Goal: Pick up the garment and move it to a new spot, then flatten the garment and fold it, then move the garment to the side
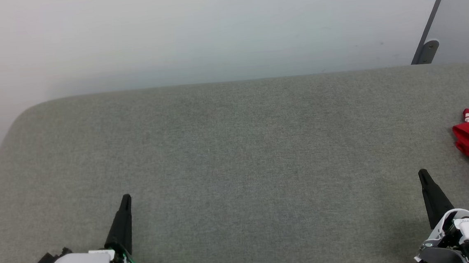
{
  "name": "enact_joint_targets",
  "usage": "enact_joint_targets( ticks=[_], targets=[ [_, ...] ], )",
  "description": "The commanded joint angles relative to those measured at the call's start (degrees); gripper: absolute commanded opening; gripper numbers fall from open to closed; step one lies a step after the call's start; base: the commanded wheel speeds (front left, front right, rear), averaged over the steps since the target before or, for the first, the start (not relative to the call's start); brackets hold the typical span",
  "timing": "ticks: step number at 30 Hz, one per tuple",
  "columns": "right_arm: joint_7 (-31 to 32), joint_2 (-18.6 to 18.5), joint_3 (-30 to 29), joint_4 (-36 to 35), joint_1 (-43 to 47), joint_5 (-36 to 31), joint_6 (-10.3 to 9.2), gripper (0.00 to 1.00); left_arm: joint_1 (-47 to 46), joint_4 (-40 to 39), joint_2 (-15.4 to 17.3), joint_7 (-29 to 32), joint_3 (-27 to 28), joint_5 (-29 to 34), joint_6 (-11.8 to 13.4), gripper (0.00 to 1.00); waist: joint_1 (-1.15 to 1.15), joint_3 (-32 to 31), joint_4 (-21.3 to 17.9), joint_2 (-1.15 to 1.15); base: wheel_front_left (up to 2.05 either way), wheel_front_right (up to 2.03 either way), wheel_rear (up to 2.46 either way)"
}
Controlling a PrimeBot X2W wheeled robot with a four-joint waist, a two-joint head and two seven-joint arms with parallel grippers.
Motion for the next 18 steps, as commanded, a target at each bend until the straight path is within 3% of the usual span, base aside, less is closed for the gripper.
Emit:
enact_joint_targets(
  ticks=[1,18],
  targets=[
    [0.15,0.22,0.02,0.04,-0.15,0.07,-0.07,0.0,-0.61,0.09,-0.11,0.03,0.2,0.32,-0.2,0.0,0.0,0.0,0.0,0.0,0.0,0.0,0.0],
    [0.16,0.23,0.01,0.04,-0.15,0.06,-0.07,0.0,-0.61,0.09,-0.15,0.08,0.23,0.33,-0.2,0.0,0.0,0.0,0.0,0.0,0.0,0.0,0.0]
  ],
)
